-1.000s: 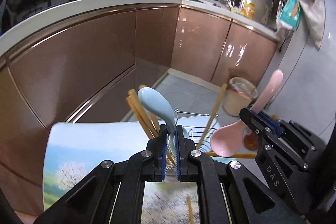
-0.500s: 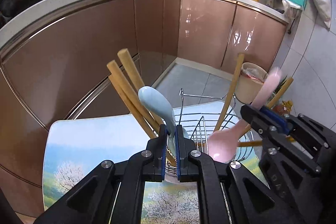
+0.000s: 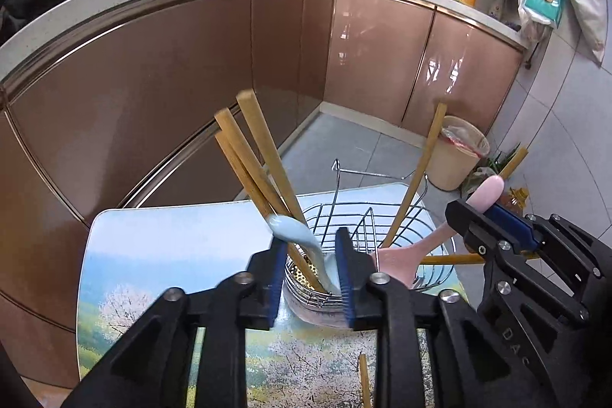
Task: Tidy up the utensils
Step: 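Lower both held spoons into the wire holder and open both tools, then withdraw both open tools from the holder back over the remaining chopsticks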
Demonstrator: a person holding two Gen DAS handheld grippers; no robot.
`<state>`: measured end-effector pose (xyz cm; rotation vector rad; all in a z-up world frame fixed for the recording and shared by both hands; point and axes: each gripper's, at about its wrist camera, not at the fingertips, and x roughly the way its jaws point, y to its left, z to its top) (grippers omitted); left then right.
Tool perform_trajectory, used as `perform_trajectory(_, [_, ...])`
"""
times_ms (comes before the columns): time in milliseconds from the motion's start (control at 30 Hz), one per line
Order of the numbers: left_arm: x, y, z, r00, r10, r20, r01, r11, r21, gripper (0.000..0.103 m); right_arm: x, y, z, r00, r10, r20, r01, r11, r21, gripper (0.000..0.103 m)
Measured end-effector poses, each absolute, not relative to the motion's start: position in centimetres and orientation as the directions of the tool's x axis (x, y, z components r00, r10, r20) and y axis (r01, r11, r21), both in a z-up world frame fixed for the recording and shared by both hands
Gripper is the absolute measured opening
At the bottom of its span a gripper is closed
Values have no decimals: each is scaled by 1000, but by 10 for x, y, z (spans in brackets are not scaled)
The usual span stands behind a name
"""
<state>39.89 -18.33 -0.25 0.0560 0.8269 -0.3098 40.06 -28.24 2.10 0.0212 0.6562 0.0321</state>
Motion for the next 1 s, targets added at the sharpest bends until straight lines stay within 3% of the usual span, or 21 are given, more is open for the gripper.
perform_trajectory(100, [390,-175,7,645,-263,-717,292,952,-87,28,397,-286,27,793,32,-609,-12,999,37,16])
perform_trajectory(333, [360,-156,45,702,-277,-656,292,952,-90,44,376,-292,52,815,15,-580,8,999,38,28])
perform_trajectory(1000, [248,-53,124,808,-245,-536,219,969,-113,55,234,-271,153,894,39,-447,-38,999,10,28])
